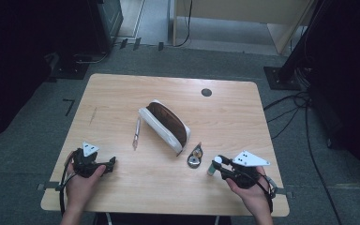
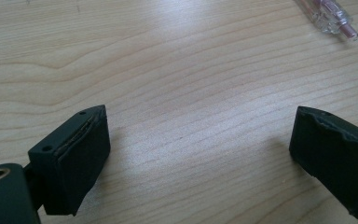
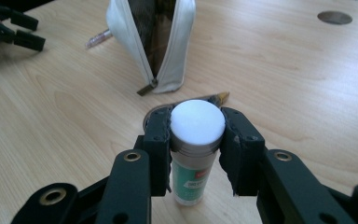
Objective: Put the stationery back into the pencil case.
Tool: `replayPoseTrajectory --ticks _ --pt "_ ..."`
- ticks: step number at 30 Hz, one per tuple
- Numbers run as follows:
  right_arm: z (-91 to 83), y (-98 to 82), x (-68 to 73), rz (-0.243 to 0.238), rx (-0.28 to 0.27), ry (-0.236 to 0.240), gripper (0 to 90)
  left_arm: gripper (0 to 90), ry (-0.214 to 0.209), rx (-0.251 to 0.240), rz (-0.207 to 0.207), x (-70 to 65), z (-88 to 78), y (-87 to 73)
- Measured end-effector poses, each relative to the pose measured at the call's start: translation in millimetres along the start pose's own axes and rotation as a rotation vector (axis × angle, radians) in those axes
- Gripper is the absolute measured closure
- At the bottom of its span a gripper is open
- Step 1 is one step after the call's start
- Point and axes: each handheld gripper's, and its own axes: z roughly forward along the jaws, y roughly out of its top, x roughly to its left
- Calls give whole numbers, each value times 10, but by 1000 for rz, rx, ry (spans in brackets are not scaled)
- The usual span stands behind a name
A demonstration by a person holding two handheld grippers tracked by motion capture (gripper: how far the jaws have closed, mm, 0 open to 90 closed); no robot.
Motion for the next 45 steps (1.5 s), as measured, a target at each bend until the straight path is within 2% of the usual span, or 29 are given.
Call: replayPoseTrajectory --ticks 15,22,45 --pt "-60 354 22 -11 -56 21 656 52 0 0 -1 0 0 0" --pt "-60 495 34 0 -83 31 656 52 -1 0 -2 -1 0 0" --pt "161 1065 146 -55 -126 65 656 53 -2 1 0 0 0 0"
